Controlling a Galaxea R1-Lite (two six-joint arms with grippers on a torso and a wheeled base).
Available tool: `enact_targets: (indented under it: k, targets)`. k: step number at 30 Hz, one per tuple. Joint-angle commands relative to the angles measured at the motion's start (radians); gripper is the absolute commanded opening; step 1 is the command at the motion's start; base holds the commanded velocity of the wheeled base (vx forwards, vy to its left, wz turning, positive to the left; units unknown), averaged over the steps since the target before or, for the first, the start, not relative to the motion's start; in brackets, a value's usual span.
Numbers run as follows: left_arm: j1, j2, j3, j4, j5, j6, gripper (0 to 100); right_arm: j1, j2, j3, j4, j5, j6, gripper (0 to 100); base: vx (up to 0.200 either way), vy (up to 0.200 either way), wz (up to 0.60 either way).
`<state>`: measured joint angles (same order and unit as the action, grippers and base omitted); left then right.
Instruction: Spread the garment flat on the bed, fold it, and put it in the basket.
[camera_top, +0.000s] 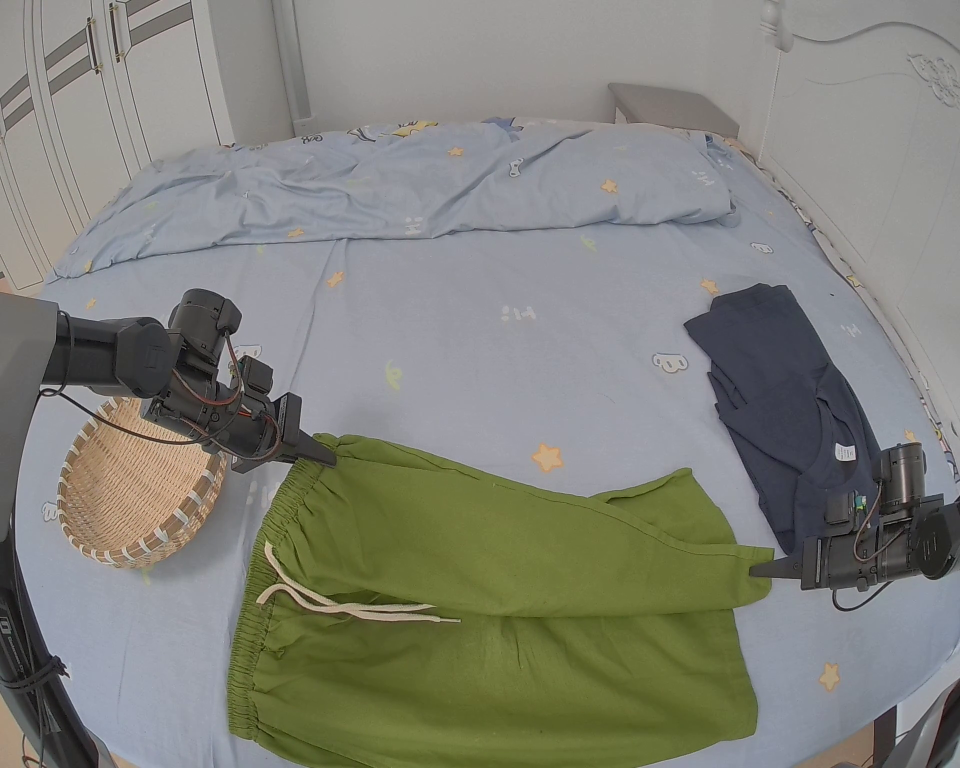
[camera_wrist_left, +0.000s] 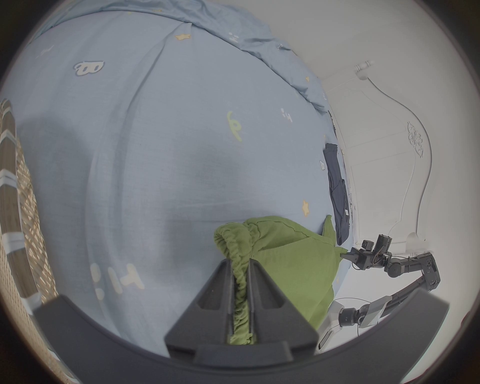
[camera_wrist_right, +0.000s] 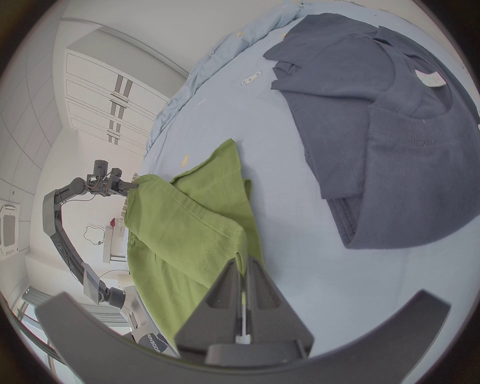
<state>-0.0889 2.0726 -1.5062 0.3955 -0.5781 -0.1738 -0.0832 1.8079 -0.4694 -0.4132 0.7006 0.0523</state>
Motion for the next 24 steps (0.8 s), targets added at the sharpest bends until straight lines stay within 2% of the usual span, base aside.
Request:
enact_targets:
  k: [1, 3, 4, 5, 8, 10, 13, 18, 24]
  targets:
    - [0.0, 0.0, 0.001, 0.0, 0.0, 0.002, 0, 0.02, -0.107, 0.005, 0.011, 0.002, 0.003, 0, 0.0, 0.0, 0.0]
    - [0.0, 0.0, 0.003, 0.0, 0.0, 0.002, 0, 0.025, -0.124, 0.006, 0.014, 0.002, 0.004, 0, 0.0, 0.0, 0.0]
    - [0.0, 0.0, 0.003, 0.0, 0.0, 0.002, 0, 0.079, -0.22, 0.017, 0.039, 0.002, 0.011, 0, 0.0, 0.0, 0.0]
    - [0.0, 0.0, 0.003, 0.0, 0.0, 0.002, 0, 0.079, -0.22, 0.017, 0.039, 0.002, 0.011, 0, 0.0, 0.0, 0.0]
    - [0.0, 0.0, 0.001, 0.0, 0.004, 0.0, 0, 0.169, -0.381, 0.005, 0.114, 0.003, 0.012, 0, 0.0, 0.0, 0.0]
    - [0.0, 0.0, 0.001, -0.003, 0.004, -0.006, 0, 0.192, -0.424, -0.006, 0.143, 0.002, 0.014, 0, 0.0, 0.0, 0.0]
    - [0.011, -0.012, 0.015, -0.03, 0.006, -0.01, 0, 0.258, -0.519, -0.089, 0.243, -0.009, 0.055, 0, 0.0, 0.0, 0.0]
    - [0.037, -0.042, 0.024, -0.043, 0.004, -0.01, 0, 0.301, -0.616, -0.176, 0.399, 0.003, 0.101, 0, 0.0, 0.0, 0.0]
    - [0.04, -0.043, 0.024, -0.043, 0.004, -0.01, 0, 0.358, -0.688, -0.19, 0.444, 0.002, 0.103, 0, 0.0, 0.0, 0.0]
